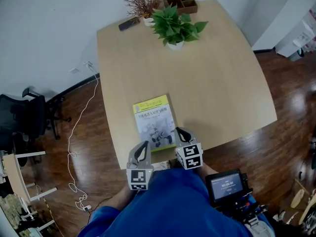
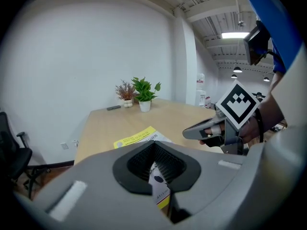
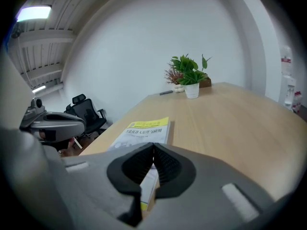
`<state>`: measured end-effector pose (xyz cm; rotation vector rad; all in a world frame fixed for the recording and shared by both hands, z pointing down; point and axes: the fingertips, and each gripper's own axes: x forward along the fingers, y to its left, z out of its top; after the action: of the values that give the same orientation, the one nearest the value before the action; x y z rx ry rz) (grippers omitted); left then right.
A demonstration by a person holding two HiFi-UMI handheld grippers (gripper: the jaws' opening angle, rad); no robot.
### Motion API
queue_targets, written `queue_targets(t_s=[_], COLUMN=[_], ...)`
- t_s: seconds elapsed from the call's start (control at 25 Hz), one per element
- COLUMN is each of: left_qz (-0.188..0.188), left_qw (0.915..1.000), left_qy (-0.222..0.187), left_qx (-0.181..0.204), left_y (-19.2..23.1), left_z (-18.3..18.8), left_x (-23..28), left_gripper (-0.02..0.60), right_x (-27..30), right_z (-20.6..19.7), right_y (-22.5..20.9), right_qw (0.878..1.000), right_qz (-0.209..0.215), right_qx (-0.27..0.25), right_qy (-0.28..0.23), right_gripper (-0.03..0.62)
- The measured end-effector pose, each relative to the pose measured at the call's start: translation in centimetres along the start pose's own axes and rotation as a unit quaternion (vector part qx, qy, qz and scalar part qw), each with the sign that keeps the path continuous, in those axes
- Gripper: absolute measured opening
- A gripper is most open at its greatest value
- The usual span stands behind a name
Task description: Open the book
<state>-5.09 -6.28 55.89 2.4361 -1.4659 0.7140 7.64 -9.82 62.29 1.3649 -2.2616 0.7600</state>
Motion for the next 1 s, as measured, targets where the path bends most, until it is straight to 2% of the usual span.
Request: queue_targets(t_s=[0.4,0.48,0.52,1.0], left_qz=[0.023,0.028,0.031,0.063], left_qw=[0.9996,0.9994,0.9993,0.9973], left_qy=[0.016,0.015,0.015,0.025], left_qx=[-0.009,-0.012,-0.014,-0.029], left_y=[1.0,1.1,1.2,2.1], left_z=[-0.2,-0.1,0.0,-0.1], left_x=[1.2,1.6,1.7,2.4], left_gripper=[0.008,0.008,0.008,0.008], right_x=[4.1,4.9,5.3,7.9], right_z=[-0.6,-0.8,-0.9,-1.9], right_y=[-1.2,-1.4,-1.4,-1.7], right_qw=[0.998,0.996,0.995,0.987], right_qz=[0.017,0.029,0.034,0.065], right_qx=[0.010,0.012,0.012,0.010], right_qy=[0.064,0.081,0.090,0.147], right_gripper=[0.009,0.076,0.081,0.081])
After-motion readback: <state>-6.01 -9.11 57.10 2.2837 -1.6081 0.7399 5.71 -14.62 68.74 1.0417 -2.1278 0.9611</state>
